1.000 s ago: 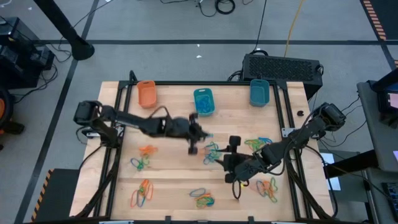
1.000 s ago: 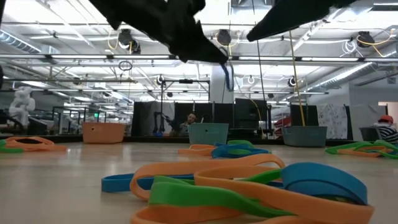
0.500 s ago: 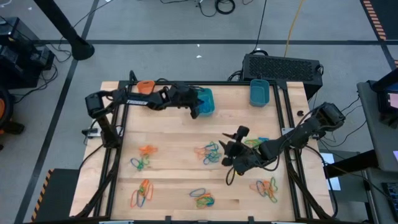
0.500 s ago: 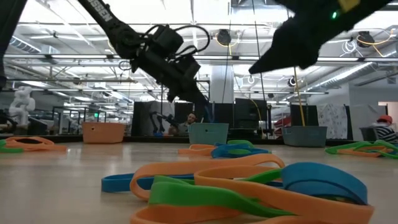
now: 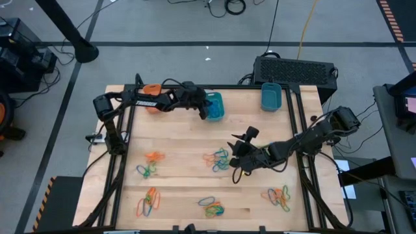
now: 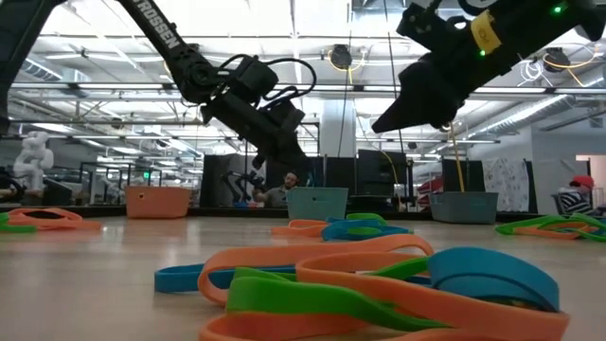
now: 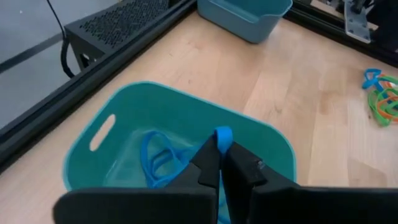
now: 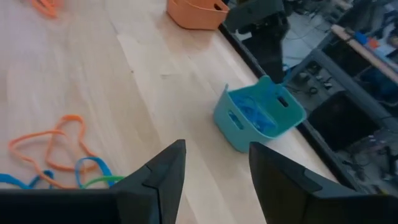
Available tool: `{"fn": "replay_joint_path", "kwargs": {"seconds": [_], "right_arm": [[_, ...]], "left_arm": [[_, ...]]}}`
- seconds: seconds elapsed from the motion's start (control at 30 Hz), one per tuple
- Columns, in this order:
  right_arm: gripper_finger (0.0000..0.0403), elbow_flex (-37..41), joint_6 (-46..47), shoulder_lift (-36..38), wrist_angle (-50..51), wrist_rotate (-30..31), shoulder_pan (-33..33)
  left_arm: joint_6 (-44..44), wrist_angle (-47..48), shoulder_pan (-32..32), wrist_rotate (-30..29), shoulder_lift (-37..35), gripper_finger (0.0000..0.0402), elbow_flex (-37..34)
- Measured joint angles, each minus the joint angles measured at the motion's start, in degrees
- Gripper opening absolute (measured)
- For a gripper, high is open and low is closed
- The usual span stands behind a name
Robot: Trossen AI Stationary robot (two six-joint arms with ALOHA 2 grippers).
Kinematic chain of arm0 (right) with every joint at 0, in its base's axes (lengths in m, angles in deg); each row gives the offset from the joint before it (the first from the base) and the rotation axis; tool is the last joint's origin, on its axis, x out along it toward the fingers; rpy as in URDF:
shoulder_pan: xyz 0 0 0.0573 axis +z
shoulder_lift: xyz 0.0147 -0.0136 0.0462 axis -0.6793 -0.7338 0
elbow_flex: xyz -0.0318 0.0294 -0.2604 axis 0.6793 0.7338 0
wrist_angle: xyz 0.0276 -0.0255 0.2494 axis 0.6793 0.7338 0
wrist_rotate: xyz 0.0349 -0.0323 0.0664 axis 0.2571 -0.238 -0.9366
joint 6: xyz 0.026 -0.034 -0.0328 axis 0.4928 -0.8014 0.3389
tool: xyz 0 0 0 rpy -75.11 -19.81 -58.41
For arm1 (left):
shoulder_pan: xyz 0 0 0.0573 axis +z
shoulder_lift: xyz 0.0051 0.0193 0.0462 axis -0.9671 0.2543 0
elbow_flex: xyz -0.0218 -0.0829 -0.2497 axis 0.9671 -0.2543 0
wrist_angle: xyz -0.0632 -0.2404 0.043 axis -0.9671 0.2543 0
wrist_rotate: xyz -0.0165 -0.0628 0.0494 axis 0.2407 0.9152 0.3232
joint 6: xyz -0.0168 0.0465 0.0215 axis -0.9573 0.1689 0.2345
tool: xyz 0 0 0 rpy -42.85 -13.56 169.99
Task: Sort rubber bands into baskets
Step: Put the blue rubber band into the light blue bin
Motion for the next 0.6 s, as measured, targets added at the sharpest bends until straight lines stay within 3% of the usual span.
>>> {"fn": "replay_joint_path", "kwargs": {"seconds": [0.43,0.6], "right_arm": [[0.0169,0.0,-0.1,0.0,0.2,-1.7,-0.5],[0.0169,0.0,-0.2,0.0,0.3,-1.7,-0.5]], "left_arm": [[0.1,9.8,0.0,1.9,0.0,0.0142,5.5],[0.1,18.1,0.1,3.2,0.0,0.0161,10.1]]}}
